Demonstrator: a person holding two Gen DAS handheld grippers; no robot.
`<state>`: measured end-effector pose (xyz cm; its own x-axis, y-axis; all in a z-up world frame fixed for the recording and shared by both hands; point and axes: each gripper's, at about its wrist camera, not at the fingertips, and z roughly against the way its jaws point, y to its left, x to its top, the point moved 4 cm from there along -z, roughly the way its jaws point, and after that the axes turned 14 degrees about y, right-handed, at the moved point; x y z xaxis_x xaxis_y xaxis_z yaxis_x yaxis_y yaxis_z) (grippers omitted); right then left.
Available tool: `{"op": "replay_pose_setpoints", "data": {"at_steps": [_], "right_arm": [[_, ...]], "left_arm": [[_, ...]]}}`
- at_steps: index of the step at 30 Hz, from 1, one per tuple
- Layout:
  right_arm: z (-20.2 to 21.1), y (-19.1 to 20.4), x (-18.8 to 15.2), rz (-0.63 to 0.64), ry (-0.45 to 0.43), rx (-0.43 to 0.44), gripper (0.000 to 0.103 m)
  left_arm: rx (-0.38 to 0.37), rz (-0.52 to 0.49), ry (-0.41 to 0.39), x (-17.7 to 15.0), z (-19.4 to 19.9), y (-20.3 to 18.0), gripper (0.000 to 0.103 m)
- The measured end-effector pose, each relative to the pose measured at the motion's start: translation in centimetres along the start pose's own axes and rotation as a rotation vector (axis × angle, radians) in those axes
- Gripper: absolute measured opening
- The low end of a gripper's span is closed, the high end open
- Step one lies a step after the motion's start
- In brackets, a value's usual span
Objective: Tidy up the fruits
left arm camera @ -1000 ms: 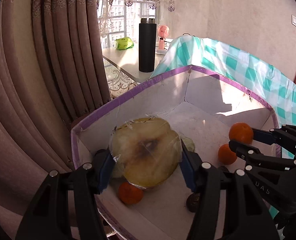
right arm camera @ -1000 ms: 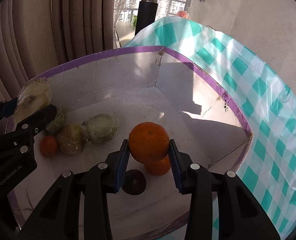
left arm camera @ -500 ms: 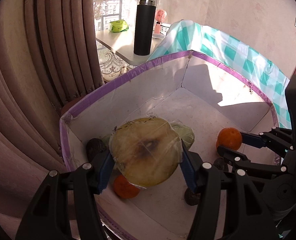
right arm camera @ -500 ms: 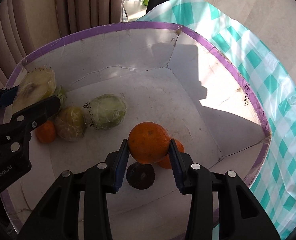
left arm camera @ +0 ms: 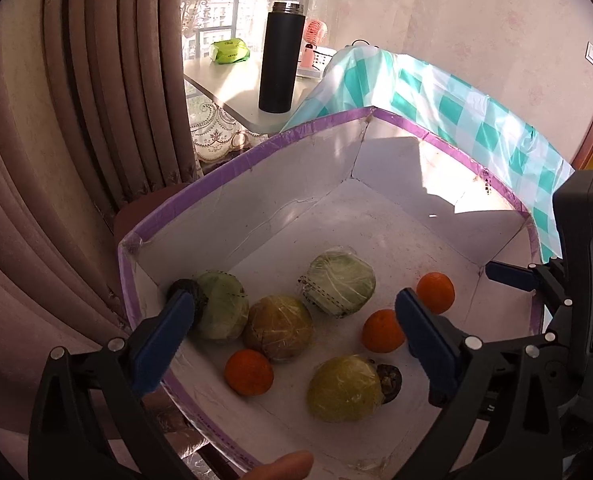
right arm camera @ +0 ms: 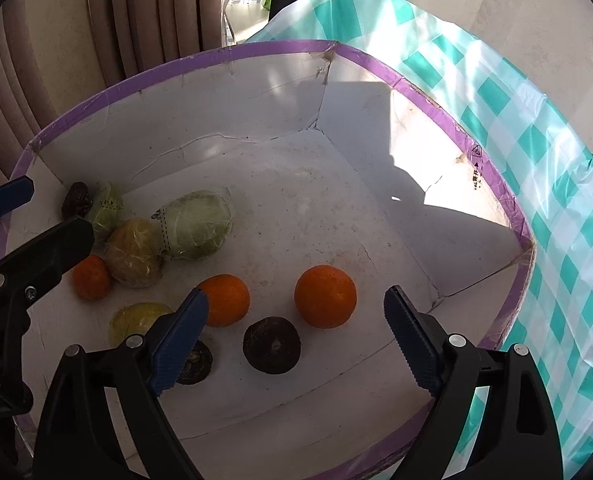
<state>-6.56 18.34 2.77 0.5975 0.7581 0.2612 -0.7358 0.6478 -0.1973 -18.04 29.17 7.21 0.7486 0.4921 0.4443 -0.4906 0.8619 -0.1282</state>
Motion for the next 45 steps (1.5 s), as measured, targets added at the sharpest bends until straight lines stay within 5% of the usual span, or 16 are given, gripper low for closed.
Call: {"op": "replay_pose_setpoints", "data": {"at_steps": [6, 20, 45], "right_arm": [[-0.6, 0.1, -0.2, 0.023, 0.065, -0.060, 0.086], [0.7, -0.4, -0.6, 0.016, 0.051, 0.074, 0.086], [0.9, 0.0, -1.2, 0.032, 0.046, 0.064, 0.086]], "left_arm": [[0.053, -0.003, 0.119, 0.5, -1.7, -0.2, 0.101], [0.097, -0.027, 0.115, 0.2, -1.9, -0.1, 0.101], [0.104, -0.028, 0.107, 0.4, -1.9, 0.1, 0.101]]}}
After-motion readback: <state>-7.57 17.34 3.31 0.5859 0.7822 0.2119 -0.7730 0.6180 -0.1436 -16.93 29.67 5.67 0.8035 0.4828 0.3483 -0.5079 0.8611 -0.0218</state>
